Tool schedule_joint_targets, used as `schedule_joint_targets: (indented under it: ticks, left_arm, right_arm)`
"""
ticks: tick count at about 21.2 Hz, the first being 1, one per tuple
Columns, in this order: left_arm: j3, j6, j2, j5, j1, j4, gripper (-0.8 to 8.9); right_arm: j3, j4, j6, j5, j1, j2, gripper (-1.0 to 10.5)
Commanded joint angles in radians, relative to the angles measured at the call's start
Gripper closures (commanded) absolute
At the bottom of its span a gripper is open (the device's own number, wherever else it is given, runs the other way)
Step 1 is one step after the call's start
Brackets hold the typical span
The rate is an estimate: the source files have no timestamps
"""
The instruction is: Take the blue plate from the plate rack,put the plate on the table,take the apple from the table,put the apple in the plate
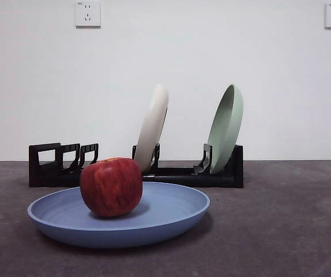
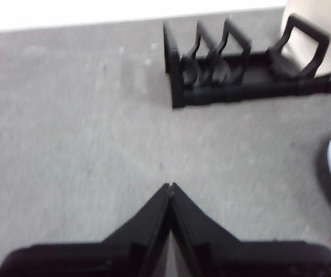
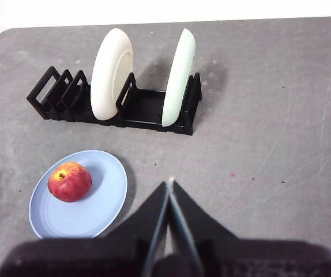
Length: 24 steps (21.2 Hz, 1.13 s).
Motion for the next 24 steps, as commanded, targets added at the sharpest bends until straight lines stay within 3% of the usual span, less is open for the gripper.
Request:
schedule_joint_targets:
  ticks: [1, 9, 12, 15, 17, 20, 24]
  left_arm:
    - [-0.007, -0.005, 0.003, 0.003, -0.003, 0.011, 8.17]
    - [-0.007, -0.005, 0.006, 0.003, -0.003, 0.012, 8.17]
    - [-0.007, -0.005, 0.006, 0.003, -0.003, 0.012, 8.17]
    - [-0.007, -0.005, 0.006, 0.003, -0.003, 0.011, 8.17]
    - [-0.007, -0.005, 0.006, 0.003, -0.003, 0.012, 8.17]
    - [-0.007, -0.005, 0.006, 0.003, -0.003, 0.012, 8.17]
    - [-0.007, -0.005, 0.006, 0.003, -0.003, 0.012, 8.17]
  right_arm:
    - [-0.005, -0.02, 0.01, 0.002, 0.001, 0.0, 9.5]
    - [-0.005, -0.02, 0.01, 0.004, -0.002, 0.0, 9.5]
    - [-0.007, -0.021, -0.198, 0.066, -0.094, -0.013, 9.5]
    - [-0.058, 0.058, -0.311, 0.037, -0.353, -0.044, 9.5]
    - [-0.204, 0.28, -0.374, -0.074, -0.55, -0.126, 9.5]
    - [-0.552, 0.736, -0.559, -0.402, -0.769, -0.297, 9.5]
    - [-0.829, 0.97, -0.732, -0.732, -0.909, -0.395, 9.5]
